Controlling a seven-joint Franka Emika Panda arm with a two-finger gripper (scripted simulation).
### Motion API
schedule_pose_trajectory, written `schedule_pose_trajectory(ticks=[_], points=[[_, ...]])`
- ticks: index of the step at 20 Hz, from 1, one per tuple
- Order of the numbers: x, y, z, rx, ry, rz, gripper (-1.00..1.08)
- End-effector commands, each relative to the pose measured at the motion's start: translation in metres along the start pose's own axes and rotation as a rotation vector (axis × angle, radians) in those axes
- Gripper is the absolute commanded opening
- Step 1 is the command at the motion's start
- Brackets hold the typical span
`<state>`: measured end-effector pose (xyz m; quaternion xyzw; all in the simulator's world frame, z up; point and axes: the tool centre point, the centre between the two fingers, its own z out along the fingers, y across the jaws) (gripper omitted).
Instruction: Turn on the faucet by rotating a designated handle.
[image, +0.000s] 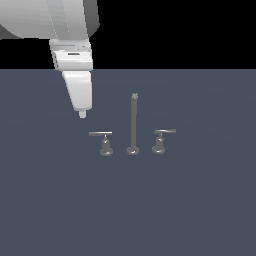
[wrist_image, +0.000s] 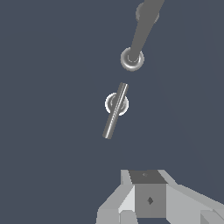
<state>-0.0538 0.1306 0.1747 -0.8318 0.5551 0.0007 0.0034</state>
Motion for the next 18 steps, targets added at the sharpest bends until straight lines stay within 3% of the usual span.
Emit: schedule_pose_trajectory(ticks=[1, 18], points=[[0.005, -0.009, 0.013, 0.000, 0.002, 0.046, -1.00], [0.042, -0.056, 0.081, -0.004, 0.008, 0.307, -1.00]])
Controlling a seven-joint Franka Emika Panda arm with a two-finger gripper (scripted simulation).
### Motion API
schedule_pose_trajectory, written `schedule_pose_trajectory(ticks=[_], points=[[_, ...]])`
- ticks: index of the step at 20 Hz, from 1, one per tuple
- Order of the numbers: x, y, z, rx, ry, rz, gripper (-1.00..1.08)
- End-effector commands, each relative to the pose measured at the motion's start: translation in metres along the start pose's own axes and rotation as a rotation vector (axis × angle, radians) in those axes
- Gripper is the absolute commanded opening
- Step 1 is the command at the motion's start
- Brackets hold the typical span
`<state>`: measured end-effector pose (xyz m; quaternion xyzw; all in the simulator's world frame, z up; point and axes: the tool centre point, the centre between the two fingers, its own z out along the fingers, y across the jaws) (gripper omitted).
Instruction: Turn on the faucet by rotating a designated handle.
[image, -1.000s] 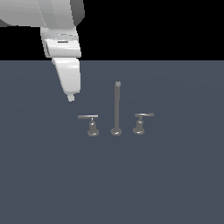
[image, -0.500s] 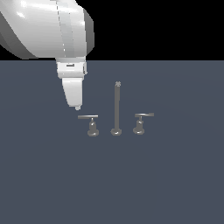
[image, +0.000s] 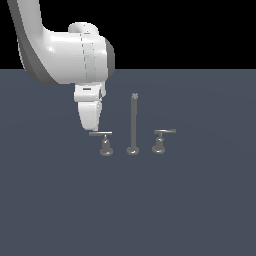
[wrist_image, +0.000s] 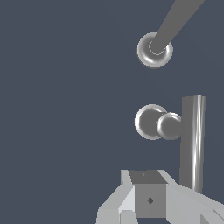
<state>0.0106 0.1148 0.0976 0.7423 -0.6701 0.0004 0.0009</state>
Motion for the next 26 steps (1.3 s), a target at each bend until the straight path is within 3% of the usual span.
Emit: schedule_pose_trajectory(ticks=[1, 10, 20, 22, 26], points=[[0.002, -0.005, 0.005, 0.001, 0.000, 0.022, -1.00], [0.004, -0.008, 0.009, 0.000, -0.001, 0.038, -1.00], [-0.017, 0.024, 0.008, 0.001, -0.002, 0.038, -1.00], [-0.010, 0.016, 0.008, 0.010, -0.003, 0.047, -1.00], [-0.010, 0.030, 0.008, 0.007, -0.002, 0.045, -1.00]])
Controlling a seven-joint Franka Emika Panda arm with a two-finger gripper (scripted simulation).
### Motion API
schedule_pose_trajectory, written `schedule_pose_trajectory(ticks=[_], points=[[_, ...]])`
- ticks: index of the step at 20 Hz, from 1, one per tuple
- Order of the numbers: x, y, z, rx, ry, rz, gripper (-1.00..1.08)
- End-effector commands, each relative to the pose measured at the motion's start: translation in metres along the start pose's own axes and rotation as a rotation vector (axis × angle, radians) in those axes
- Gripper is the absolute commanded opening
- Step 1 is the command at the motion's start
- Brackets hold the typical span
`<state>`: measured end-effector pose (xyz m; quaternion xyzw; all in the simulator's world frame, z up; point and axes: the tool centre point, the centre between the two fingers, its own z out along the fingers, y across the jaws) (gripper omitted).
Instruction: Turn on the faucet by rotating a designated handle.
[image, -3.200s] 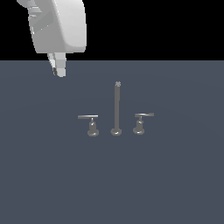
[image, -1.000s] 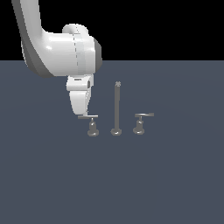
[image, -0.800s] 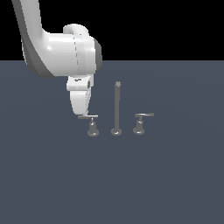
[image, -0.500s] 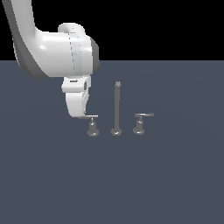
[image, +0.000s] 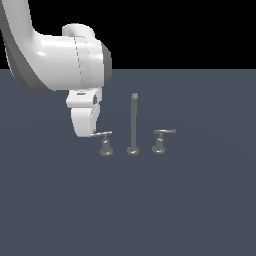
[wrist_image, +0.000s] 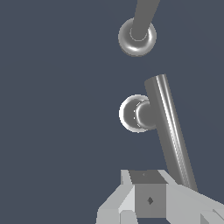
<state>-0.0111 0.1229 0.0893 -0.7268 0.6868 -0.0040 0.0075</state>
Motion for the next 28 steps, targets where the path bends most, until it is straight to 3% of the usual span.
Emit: schedule_pose_trajectory(ticks=[1, 9, 11, 22, 23, 24, 28], points=[[0.001, 0.013, 0.000, -0.011, 0.004, -0.002, -1.00], [0.003, 0.041, -0.001, -0.016, 0.004, -0.007, -1.00], [-0.005, 0.035, 0.000, -0.010, -0.003, -0.019, -1.00], [0.035, 0.061, -0.001, -0.016, 0.004, -0.008, -1.00], [0.035, 0.061, -0.001, -0.016, 0.004, -0.008, -1.00], [0.015, 0.059, 0.000, -0.011, -0.006, -0.039, -1.00], [0.042, 0.055, -0.001, -0.014, -0.001, -0.025, -1.00]])
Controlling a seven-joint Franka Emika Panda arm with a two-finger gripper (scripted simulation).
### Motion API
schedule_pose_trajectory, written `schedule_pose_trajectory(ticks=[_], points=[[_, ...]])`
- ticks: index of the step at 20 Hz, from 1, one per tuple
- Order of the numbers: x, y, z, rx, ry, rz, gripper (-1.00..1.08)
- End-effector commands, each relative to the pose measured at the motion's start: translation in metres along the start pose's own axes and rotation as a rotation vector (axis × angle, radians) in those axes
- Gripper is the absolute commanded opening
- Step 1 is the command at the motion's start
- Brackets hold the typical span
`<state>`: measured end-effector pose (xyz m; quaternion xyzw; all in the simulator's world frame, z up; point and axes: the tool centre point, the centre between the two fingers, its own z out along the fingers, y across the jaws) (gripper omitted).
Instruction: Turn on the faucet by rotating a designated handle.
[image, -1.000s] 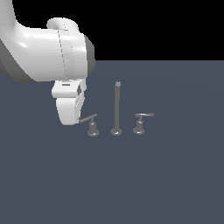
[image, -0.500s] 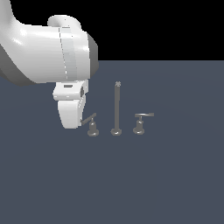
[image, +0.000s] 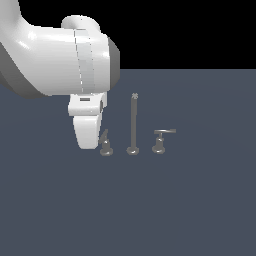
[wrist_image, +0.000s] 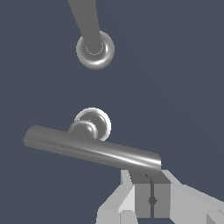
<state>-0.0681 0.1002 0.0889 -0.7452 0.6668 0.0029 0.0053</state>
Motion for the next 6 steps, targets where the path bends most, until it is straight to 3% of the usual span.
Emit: schedule_pose_trajectory(ticks=[1, 6], points=[[0.030, -0.002, 0.000, -0.001, 0.007, 0.033, -1.00], [0.058, -0.003, -0.001, -0.004, 0.011, 0.047, -1.00]])
